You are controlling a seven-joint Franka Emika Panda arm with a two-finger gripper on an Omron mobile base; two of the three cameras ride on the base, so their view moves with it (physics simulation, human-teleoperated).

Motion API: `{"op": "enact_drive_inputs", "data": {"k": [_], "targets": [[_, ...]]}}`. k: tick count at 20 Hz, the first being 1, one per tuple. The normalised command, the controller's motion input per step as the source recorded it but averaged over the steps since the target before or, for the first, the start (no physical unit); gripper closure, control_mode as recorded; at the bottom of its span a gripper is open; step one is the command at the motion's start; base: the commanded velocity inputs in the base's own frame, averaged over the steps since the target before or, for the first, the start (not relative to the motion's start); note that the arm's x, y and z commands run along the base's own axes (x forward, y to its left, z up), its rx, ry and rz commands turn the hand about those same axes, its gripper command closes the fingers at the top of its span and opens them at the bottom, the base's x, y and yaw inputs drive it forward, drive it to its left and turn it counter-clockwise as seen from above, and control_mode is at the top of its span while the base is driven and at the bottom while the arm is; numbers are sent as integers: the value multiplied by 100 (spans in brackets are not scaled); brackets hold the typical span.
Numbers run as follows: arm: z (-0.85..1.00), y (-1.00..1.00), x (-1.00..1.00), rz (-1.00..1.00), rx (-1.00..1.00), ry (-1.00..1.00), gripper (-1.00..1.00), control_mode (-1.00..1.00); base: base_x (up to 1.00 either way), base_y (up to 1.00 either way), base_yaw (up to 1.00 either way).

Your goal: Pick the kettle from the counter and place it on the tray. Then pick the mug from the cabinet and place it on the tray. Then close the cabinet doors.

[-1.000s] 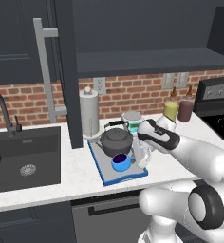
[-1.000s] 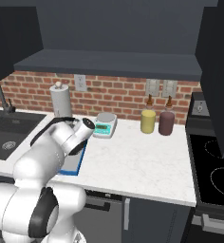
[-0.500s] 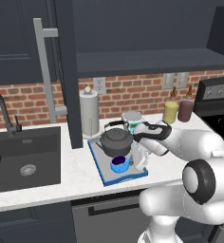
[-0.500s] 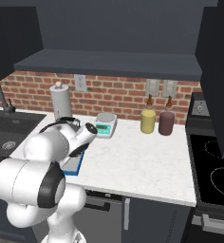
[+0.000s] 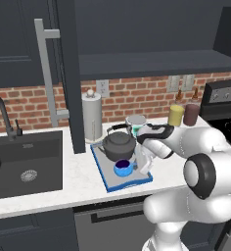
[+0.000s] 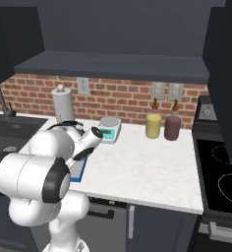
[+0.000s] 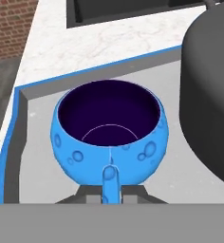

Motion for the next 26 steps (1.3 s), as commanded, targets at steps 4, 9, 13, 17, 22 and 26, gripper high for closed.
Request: {"op": "enact_drive_inputs", "data": {"k": [4,9,13,17,22,26], "targets": [[4,0,-13,0,0,0,-100,-100,0,0,0],[9,-2,-14,0,0,0,-100,-100,0,0,0],[40,-1,-18,0,0,0,-100,-100,0,0,0],[49,0,-32,0,5,5,-100,-100,0,0,0],[58,0,-50,4,6,0,-100,-100,0,0,0],[55,0,-50,9,4,-1,-100,-100,0,0,0]]}}
